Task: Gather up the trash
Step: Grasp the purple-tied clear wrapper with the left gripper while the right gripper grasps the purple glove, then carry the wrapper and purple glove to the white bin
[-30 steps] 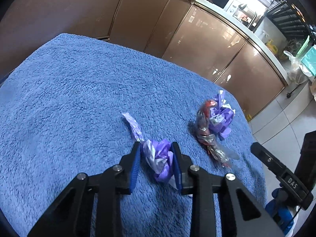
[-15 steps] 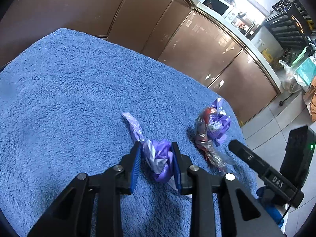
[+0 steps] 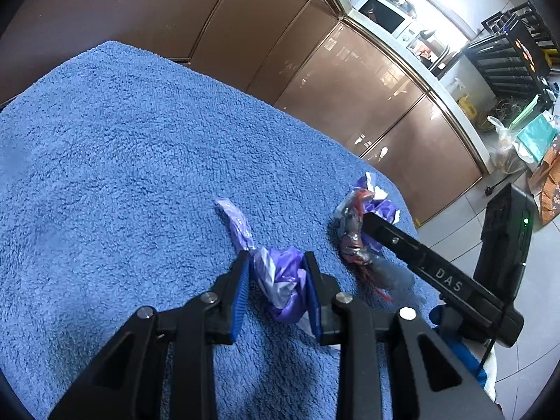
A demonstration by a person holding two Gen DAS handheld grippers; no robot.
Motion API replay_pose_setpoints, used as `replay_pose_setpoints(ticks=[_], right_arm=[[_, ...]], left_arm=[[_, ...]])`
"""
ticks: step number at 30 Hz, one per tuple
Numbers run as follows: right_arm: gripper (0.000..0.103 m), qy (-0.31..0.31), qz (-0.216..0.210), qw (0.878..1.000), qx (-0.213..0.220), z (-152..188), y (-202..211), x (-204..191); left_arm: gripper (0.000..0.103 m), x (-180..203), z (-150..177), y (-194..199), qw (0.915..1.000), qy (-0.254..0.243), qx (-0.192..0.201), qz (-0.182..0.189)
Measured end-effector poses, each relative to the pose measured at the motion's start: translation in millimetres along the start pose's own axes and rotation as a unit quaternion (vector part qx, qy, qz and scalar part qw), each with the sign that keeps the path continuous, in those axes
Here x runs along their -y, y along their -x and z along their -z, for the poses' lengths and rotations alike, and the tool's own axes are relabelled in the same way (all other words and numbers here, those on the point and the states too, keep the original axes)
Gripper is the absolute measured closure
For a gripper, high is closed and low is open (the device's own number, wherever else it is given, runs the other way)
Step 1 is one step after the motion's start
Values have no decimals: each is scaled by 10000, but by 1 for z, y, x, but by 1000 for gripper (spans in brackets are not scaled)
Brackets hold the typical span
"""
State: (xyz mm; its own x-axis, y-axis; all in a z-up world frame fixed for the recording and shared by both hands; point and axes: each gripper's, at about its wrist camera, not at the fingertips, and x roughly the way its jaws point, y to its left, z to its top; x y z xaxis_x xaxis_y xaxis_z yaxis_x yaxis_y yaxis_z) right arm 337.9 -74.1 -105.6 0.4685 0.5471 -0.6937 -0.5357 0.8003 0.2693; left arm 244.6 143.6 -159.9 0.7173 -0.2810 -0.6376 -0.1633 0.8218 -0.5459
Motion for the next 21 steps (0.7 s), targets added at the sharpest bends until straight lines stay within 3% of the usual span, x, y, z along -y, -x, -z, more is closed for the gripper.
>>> replay_pose_setpoints(ticks=[2, 8, 14, 21], right_arm=[[72, 21, 12, 10000, -11, 1, 0, 0], [76, -65, -30, 9998, 166, 2, 9, -2], [76, 23, 16, 9991, 428, 1, 47, -9], [76, -11, 136, 9969, 769, 3, 106, -13]], left_arm=[[76, -1, 0, 1, 10000, 6, 2, 2], [76, 1, 2, 4, 10000, 6, 24, -35], [76, 5, 4, 9, 10000, 53, 12, -56], [76, 8, 11, 44, 9998, 142, 105, 21]])
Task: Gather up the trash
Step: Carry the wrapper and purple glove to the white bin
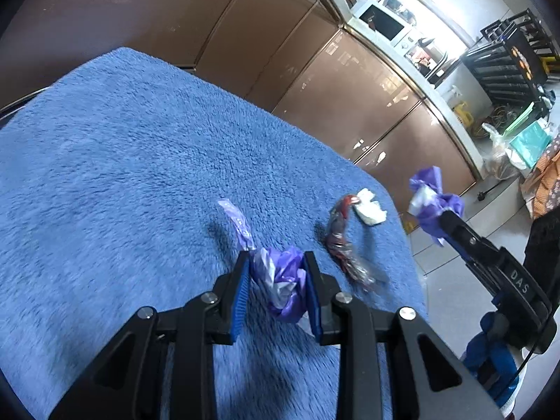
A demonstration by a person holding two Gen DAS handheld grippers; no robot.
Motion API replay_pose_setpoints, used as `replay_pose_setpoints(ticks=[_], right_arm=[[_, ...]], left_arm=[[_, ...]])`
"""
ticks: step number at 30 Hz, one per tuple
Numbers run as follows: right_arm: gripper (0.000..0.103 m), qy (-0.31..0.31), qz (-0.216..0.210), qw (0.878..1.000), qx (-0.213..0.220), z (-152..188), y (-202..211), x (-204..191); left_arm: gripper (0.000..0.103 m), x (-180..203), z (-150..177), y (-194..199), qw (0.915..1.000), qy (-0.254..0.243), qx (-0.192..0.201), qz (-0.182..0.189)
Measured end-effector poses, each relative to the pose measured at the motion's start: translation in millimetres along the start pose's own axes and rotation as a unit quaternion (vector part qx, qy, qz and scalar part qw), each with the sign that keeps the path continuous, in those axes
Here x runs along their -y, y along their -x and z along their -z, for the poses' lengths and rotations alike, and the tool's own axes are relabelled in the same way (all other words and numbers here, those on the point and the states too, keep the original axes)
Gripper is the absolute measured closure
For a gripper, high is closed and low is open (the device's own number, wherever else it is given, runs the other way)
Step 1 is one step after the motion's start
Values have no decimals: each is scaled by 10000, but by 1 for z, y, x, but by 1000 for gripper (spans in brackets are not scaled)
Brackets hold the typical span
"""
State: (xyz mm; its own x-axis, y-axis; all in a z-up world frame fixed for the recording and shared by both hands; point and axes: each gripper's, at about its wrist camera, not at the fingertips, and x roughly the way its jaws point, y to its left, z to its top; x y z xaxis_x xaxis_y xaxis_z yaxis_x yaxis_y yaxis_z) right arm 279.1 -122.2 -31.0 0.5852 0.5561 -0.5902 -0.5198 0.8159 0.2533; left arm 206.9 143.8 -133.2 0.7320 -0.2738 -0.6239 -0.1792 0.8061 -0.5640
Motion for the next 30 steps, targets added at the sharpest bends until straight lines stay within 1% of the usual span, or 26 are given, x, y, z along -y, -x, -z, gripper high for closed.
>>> replay_pose_setpoints(ticks=[5, 11, 21, 24, 30], right_arm=[[76, -22, 39, 9998, 195, 7, 49, -5], [76, -56, 99, 9990, 430, 24, 111, -14], [76, -92, 117, 9959, 896, 47, 196, -31], [76, -133, 190, 9944, 1031, 56, 218, -32], [76, -294, 392, 9904, 1293, 72, 258, -24]], left_arm=[[76, 10, 1, 46, 9996, -115, 257, -18], [76, 23, 8, 95, 9983, -238, 525, -4], [76, 61, 26, 166, 9937, -617, 917, 194], [76, 74, 33, 182, 9918, -763, 994, 250], [76, 106, 45, 196, 9885, -1043, 1015, 405]])
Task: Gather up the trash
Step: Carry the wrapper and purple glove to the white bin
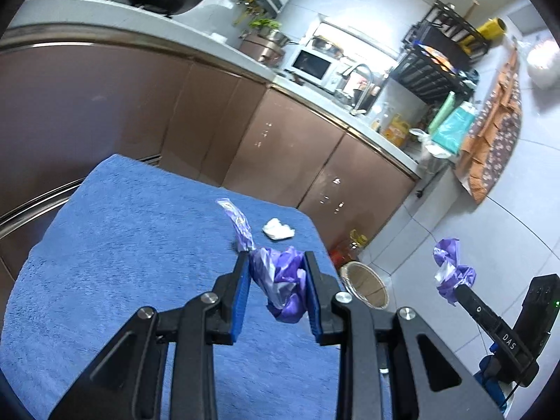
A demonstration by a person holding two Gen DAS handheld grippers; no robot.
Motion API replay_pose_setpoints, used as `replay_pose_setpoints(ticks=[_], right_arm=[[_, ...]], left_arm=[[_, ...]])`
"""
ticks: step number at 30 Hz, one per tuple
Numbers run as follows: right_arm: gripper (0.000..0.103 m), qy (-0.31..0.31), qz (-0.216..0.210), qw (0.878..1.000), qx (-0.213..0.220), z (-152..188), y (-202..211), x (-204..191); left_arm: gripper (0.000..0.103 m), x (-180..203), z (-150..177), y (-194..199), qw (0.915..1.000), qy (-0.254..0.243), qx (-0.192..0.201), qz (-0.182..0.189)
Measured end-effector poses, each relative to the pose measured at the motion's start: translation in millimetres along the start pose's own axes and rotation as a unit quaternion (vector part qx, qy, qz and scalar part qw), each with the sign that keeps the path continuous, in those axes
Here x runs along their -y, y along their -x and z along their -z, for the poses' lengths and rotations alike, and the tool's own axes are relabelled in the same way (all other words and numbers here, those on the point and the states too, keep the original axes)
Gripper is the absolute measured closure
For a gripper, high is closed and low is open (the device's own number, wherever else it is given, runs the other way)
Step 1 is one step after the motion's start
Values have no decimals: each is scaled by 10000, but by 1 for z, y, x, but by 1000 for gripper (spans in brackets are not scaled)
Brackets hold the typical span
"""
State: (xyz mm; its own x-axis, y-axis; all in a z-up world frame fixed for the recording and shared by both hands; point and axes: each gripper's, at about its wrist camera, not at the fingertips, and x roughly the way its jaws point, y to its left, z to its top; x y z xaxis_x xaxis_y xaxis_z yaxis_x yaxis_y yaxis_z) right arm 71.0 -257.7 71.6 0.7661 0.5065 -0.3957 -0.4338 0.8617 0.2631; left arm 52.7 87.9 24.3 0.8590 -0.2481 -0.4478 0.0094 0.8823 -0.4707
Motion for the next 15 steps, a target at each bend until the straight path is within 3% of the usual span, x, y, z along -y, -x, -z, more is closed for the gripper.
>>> replay_pose_setpoints(ticks=[8, 15], right_arm=[[76, -281, 618, 9973, 279, 7, 43, 54], [76, -676, 1335, 9884, 243, 26, 52, 125]], left_arm=[[76, 74, 0, -28, 9976, -495, -246, 420], [76, 171, 16, -108, 9865, -1190, -847, 738]])
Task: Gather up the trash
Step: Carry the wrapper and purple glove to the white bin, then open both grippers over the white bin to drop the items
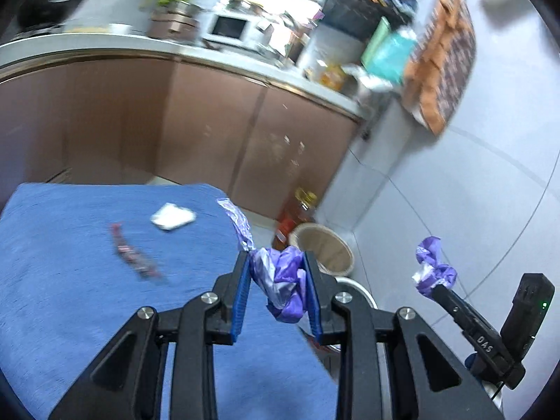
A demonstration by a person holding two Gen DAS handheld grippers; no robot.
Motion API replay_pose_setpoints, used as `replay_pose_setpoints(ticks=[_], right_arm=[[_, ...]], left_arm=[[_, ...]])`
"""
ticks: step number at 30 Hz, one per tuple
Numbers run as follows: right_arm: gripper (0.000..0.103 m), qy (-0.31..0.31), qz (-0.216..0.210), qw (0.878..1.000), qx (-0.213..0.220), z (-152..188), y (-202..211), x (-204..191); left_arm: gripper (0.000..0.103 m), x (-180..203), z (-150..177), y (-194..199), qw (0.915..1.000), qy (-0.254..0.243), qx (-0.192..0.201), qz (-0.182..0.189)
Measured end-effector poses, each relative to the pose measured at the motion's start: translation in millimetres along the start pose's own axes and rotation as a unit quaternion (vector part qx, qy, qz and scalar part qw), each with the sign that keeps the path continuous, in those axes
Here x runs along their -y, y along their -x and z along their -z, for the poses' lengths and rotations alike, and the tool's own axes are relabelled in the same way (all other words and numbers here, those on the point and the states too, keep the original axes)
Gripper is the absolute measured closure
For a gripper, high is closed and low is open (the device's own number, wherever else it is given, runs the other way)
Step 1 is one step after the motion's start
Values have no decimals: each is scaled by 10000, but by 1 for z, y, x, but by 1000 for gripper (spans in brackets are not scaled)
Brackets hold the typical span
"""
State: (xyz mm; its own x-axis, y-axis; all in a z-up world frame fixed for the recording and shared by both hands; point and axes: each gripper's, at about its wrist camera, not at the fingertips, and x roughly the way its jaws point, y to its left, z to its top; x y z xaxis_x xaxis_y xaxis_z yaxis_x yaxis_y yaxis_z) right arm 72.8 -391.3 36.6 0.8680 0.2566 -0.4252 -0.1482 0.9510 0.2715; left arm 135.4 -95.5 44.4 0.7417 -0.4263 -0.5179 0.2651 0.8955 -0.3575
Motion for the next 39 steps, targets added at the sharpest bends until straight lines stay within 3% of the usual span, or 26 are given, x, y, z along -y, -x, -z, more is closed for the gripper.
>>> replay_pose_setpoints(ticks=[6, 14, 23, 27, 31, 39], right_arm=[[76, -398, 597, 9971, -268, 19, -34, 70], [76, -897, 1087, 9876, -686, 43, -87, 152], [73, -1236, 1406, 9768, -1043, 68, -129, 202], [72, -1313, 1573, 9722, -1136, 76, -136, 212], [64, -1302, 1712, 9693, -1194, 81, -137, 214], [59, -1330, 1788, 9683, -1125, 77, -125, 207]], left_arm=[[76, 66, 1, -104, 9959, -502, -691, 294], [76, 139, 27, -234, 9807, -1050, -1537, 606], [73, 185, 55, -341, 9632, -1387, -2188, 716], [71, 191, 62, -368, 9598, -1267, -2369, 815], [55, 191, 61, -375, 9609, -1125, -2358, 912], [55, 177, 49, -356, 9655, -1017, -2229, 887]])
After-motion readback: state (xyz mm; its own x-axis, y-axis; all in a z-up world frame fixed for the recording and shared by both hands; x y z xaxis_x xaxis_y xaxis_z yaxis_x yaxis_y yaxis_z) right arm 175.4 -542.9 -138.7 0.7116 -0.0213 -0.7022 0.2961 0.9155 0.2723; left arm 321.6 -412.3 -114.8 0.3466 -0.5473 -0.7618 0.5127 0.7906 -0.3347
